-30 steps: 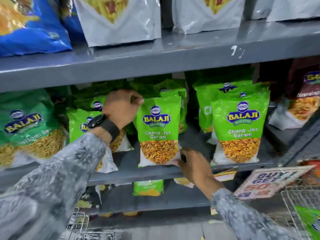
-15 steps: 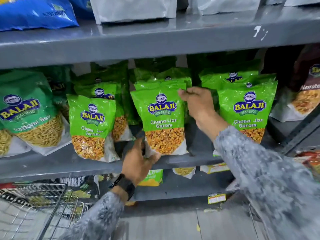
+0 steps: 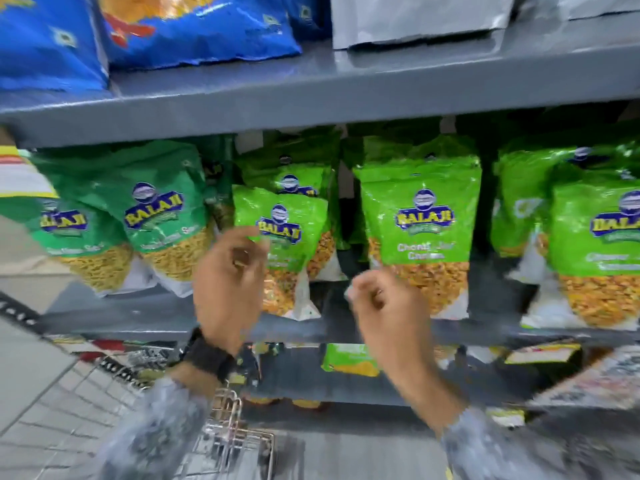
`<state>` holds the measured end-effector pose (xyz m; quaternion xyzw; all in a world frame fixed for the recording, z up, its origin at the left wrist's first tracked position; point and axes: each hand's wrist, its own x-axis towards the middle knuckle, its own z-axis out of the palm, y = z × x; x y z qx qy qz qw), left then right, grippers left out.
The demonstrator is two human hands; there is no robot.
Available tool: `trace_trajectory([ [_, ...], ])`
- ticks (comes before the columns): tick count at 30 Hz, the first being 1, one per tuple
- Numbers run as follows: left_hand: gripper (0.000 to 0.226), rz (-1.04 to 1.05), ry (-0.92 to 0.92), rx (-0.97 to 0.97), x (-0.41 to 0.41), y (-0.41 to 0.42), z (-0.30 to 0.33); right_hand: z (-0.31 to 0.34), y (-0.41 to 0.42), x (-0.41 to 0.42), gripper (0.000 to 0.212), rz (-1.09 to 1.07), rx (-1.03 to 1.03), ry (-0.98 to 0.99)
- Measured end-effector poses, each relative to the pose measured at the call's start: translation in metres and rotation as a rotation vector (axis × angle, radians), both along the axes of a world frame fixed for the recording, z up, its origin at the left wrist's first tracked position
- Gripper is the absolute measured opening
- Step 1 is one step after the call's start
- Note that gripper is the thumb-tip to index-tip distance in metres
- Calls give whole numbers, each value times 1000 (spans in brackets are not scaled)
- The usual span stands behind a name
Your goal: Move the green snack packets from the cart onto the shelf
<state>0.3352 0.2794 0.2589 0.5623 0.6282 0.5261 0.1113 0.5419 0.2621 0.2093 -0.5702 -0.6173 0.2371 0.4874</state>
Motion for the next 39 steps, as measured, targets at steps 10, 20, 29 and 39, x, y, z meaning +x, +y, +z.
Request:
trace_trajectory([
  [10,8,-226,-133,-358,-69,105,39,-53,27,-75,19,-27,-415,-463],
  [20,30,-162,-311,-261,-67,98,14,-39,33,-51,19,8,-439,-344],
  [29,47,-503,120,-639,-75,14,-64,47,115,-74,44,-214,-192,240],
  [39,39,-300,258,-519,-69,2,-74,49,109,-65,38,-200,-126,219],
])
